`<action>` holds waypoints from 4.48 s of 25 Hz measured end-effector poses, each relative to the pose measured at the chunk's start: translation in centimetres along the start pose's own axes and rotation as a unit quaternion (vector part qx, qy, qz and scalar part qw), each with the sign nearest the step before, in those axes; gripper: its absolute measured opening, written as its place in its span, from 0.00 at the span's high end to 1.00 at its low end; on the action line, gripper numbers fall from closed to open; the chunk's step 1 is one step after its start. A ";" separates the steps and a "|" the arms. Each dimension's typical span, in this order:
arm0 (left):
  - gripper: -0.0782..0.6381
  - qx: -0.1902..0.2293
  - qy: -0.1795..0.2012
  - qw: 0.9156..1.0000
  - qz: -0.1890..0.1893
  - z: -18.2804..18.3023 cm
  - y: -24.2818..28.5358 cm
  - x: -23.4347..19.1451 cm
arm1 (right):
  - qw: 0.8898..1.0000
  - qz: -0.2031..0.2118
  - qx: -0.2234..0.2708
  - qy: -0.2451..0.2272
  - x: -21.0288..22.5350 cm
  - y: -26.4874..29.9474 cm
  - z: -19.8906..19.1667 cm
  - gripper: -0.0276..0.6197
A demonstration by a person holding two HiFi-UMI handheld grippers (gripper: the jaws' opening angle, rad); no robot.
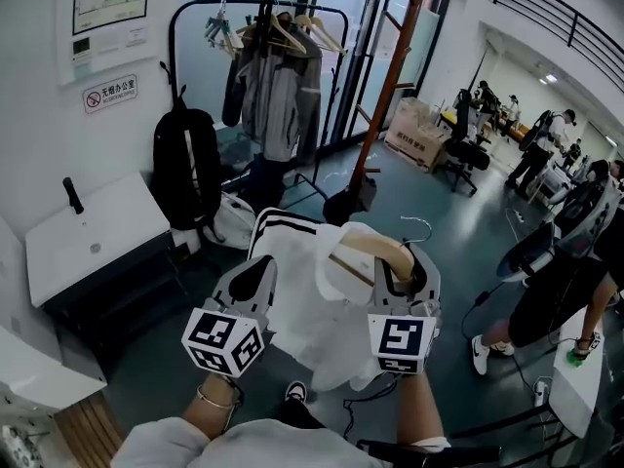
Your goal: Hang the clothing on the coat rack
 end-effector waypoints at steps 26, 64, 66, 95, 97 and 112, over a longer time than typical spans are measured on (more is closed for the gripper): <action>0.88 0.000 0.022 1.000 0.010 -0.7 19.5 -5.7 | 1.000 -0.002 0.001 -0.020 7.8 17.5 -6.4 0.68; 0.88 0.010 0.036 0.999 0.003 -1.1 40.3 -13.5 | 0.998 0.048 0.004 -0.027 12.1 38.0 -11.3 0.68; 0.88 0.019 0.033 0.999 -0.001 -0.6 41.8 -14.4 | 0.998 0.046 0.004 -0.031 12.4 39.4 -11.2 0.68; 0.88 0.017 0.050 0.998 0.025 1.1 52.4 -19.2 | 0.997 0.077 0.019 -0.017 15.0 51.0 -12.7 0.68; 0.88 0.014 0.045 0.998 0.042 1.1 52.3 -19.9 | 0.996 0.088 0.025 -0.009 15.1 51.3 -12.5 0.68; 0.88 0.040 0.085 0.996 0.010 3.7 55.8 -15.7 | 0.996 0.089 0.031 0.012 17.8 53.1 -11.3 0.68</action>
Point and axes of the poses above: the fingertips, and each gripper's own axes: y forward along the fingers, x to its right, z out of its top, the point moved 3 cm from there along -y, backward along the fingers, and after that the axes turned 1 degree about z, right-handed, at the moved point
